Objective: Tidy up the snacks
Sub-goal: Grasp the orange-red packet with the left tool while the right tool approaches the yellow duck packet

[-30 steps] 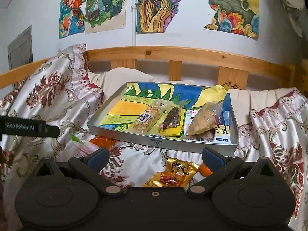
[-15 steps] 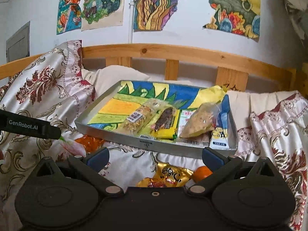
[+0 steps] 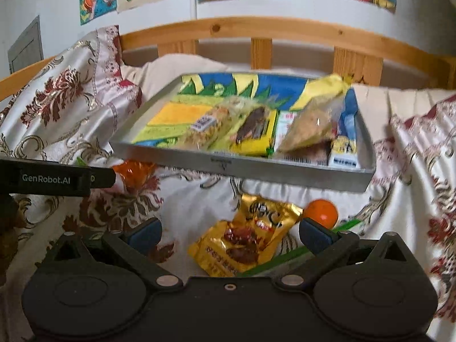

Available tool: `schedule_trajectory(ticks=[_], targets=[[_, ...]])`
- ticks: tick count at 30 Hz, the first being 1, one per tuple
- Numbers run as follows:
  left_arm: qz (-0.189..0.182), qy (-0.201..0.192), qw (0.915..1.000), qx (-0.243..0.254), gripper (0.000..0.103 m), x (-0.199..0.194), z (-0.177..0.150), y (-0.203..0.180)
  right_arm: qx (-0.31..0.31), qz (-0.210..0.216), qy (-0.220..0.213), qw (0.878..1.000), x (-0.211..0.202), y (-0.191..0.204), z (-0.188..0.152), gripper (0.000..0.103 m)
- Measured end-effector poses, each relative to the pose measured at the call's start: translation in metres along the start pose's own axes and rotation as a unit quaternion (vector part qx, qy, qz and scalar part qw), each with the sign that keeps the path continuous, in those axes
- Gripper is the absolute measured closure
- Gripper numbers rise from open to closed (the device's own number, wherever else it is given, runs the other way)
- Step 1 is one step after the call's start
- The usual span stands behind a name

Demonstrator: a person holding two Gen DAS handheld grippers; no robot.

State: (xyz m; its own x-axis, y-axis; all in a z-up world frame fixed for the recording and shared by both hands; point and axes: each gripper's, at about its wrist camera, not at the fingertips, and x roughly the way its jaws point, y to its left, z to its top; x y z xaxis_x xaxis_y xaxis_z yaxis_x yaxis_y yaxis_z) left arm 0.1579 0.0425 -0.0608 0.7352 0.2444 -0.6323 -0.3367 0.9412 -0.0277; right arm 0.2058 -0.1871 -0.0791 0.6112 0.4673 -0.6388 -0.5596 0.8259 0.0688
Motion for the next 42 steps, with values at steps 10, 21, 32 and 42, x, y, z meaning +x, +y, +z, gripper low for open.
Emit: schedule_trajectory(ticks=[10, 21, 32, 42], targets=[[0.004, 0.03, 0.9995, 0.008, 0.001, 0.041, 0.01, -0.004, -0.018, 0.008, 0.029, 0.999, 0.035, 0.0, -0.003, 0.001], [-0.029, 0.05, 0.9983, -0.012, 0.029, 0.048, 0.01, 0.001, -0.022, 0.037, 0.02, 0.999, 0.031, 0.001, -0.005, 0.013], [-0.045, 0.054, 0.9972, -0.025, 0.026, 0.035, 0.009, 0.006, -0.04, 0.06, 0.018, 0.997, 0.023, 0.012, -0.006, 0.018], [-0.047, 0.078, 0.9955, 0.026, 0.022, 0.051, 0.01, -0.006, -0.056, 0.036, 0.023, 0.998, 0.024, 0.018, -0.014, 0.013]])
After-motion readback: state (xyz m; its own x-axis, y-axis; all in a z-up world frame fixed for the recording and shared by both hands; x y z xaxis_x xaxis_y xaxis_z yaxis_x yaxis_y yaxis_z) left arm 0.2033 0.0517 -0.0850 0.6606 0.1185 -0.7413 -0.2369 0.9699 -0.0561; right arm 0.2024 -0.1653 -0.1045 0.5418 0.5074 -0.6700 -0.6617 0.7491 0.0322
